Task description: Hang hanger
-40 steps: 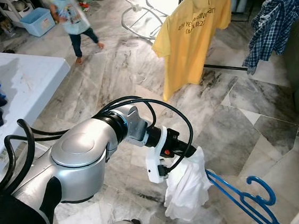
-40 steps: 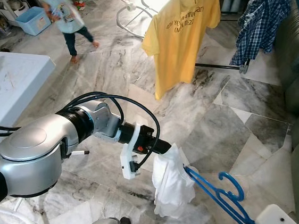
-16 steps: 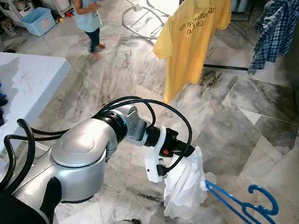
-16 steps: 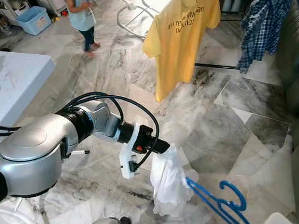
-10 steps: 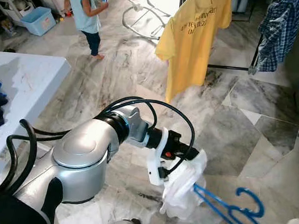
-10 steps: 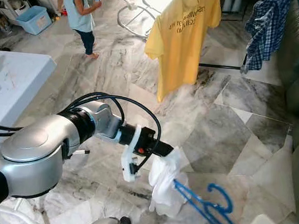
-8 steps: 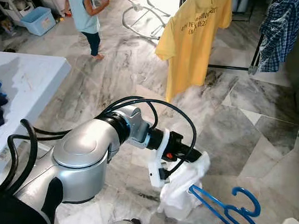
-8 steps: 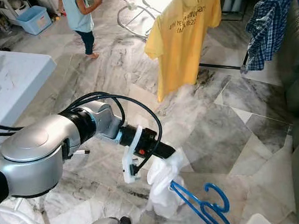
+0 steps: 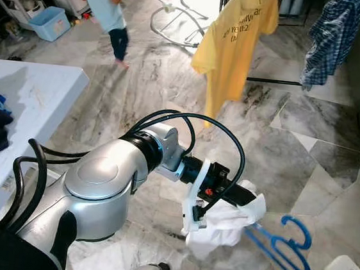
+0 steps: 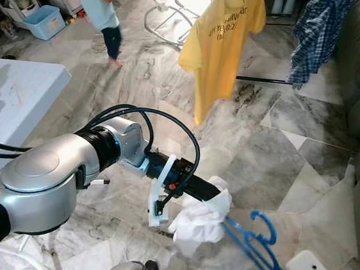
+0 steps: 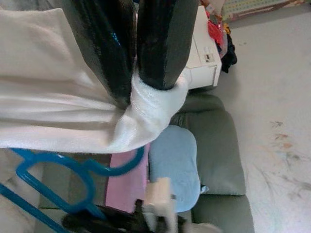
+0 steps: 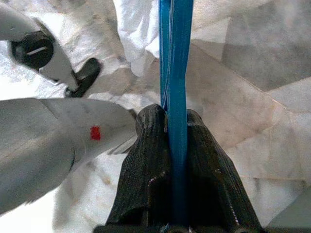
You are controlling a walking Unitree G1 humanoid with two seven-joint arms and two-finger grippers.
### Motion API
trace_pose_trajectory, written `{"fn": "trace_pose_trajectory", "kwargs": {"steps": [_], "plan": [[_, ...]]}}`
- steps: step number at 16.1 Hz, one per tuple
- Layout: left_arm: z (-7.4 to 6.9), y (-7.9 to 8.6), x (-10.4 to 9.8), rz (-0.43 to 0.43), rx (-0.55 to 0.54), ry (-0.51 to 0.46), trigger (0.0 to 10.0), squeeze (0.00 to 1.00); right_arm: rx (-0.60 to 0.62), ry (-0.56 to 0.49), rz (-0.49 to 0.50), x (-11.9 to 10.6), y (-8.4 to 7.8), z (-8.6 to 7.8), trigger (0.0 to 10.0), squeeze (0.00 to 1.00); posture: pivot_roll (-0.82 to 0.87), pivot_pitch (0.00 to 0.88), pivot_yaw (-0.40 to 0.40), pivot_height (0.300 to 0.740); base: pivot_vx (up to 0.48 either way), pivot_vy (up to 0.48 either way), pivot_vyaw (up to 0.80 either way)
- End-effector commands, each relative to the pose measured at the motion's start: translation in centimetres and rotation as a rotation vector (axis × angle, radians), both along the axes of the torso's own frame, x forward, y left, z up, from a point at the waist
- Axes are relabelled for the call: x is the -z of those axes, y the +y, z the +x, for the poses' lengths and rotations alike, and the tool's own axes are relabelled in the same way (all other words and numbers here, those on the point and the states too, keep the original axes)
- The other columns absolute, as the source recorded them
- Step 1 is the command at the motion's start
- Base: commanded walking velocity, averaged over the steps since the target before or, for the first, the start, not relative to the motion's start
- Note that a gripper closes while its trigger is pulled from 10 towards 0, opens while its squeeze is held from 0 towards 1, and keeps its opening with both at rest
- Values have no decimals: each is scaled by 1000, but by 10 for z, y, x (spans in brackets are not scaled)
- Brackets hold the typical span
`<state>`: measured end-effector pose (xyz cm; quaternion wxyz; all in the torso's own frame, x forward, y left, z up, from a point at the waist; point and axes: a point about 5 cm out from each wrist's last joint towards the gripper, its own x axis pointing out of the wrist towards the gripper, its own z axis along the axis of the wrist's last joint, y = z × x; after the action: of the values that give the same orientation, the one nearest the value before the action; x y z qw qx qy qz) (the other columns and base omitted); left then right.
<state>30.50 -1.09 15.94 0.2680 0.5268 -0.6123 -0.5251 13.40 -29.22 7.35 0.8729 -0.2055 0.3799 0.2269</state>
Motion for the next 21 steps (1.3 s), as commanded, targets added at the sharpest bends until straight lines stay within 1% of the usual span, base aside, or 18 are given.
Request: {"fn": "trace_pose_trajectory", "kwargs": {"steps": [1,4,5,6,7,8,10,13,14,15,16,17,18,19,20,21], "plan": [[0,0,-5,-27,7,22,10000,0,3,6,4,6,4,-3,10000,0,-49,202,164,740,0,0,0],[2,-2,-11,-67,-9,34,10000,0,61,-13,27,14,5,-4,10000,0,-50,199,164,740,0,0,0],[2,-4,-14,-89,-22,40,10000,0,99,-20,42,20,6,-5,10000,0,-50,196,164,740,0,0,0],[4,-5,-17,-118,-55,44,10000,0,184,-37,31,30,2,-9,10000,0,-49,195,162,740,0,0,0],[6,-6,-18,-132,-88,48,10000,0,260,-55,9,34,-4,-12,10000,0,-49,195,162,740,0,0,0],[7,-6,-18,-137,-109,48,10000,0,301,-67,-3,34,-8,-14,10000,0,-49,195,162,740,0,0,0],[12,-5,-15,-149,-179,45,10000,0,401,-95,11,35,-13,-19,10000,0,-58,186,156,740,0,0,0],[16,-3,-12,-195,-292,94,10000,0,642,-193,-47,30,-38,-31,10000,0,-74,171,152,740,0,0,0],[15,-4,-8,-220,-339,150,10000,0,765,-289,-76,19,-53,-32,10000,0,-85,163,151,740,0,0,0],[13,-4,-3,-224,-356,182,10000,0,808,-366,-95,9,-59,-28,10000,0,-96,153,150,740,0,0,0],[10,-4,3,-236,-382,239,10000,0,857,-486,-129,-9,-66,-21,10000,0,-96,153,150,740,0,0,0],[8,-5,7,-240,-389,265,10000,0,887,-544,-123,-17,-70,-16,10000,0,-116,140,146,740,0,0,0],[3,-7,16,-250,-409,331,10000,0,941,-669,-98,-38,-77,-5,10000,0,-120,137,143,740,0,0,0],[-4,-8,26,-271,-433,410,10000,0,967,-802,-74,-65,-78,8,10000,0,-133,127,133,740,0,0,0],[-8,-10,33,-285,-466,473,10000,0,1005,-924,10,-87,-79,19,10000,0,-138,119,126,740,0,0,0],[-9,-10,37,-291,-486,503,10000,0,1024,-982,66,-97,-78,25,10000,0,-140,112,121,740,0,0,0]]}}
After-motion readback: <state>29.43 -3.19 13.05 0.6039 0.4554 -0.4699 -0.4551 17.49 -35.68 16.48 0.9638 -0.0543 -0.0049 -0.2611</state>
